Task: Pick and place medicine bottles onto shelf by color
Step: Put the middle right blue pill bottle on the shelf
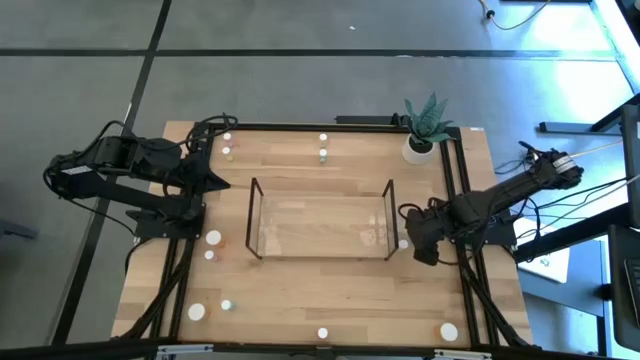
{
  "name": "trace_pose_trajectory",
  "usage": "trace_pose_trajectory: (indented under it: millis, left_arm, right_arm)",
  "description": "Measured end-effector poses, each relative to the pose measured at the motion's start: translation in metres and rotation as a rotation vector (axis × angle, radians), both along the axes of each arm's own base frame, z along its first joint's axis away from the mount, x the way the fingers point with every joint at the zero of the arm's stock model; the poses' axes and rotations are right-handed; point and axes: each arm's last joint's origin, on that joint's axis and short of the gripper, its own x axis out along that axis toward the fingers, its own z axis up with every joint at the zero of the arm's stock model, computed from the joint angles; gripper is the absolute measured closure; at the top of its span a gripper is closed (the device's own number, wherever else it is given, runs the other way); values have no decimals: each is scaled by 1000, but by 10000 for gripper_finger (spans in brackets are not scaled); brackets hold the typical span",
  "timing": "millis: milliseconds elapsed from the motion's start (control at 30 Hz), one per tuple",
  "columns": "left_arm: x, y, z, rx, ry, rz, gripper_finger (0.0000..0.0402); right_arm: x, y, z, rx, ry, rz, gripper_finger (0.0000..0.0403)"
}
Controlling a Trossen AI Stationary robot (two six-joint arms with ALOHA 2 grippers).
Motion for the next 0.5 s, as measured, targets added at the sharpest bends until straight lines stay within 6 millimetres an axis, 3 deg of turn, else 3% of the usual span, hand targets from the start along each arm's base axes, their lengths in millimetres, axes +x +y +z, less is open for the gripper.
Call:
trace_pose_trajectory:
  millis: [300,500]
  left_arm:
    - [0,0,0,1,0,0,401]
    - [0,0,0,0,0,0,401]
  right_arm:
    - [-7,-2,-19,-19,54,-68,157]
    - [-7,-2,-20,-33,46,-67,157]
